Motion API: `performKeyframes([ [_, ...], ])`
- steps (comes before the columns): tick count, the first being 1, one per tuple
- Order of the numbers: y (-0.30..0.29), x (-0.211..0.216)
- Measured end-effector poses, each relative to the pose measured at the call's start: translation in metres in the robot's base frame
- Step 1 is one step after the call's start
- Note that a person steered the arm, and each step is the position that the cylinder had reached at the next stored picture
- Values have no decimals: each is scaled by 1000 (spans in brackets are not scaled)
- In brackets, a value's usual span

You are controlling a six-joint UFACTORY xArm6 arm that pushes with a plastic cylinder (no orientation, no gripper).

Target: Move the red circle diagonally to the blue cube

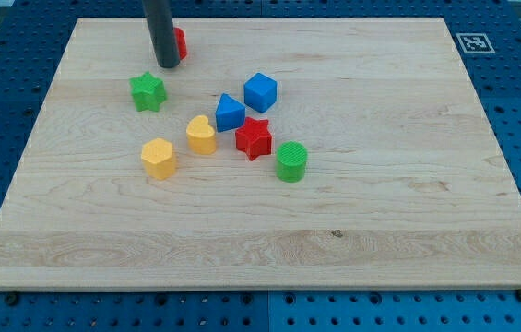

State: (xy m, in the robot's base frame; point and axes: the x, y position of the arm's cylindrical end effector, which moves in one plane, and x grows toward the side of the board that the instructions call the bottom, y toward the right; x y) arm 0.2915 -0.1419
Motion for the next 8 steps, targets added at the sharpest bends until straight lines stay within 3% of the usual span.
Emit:
performKeyframes([
  [3, 72, -1],
  [8, 0, -28],
])
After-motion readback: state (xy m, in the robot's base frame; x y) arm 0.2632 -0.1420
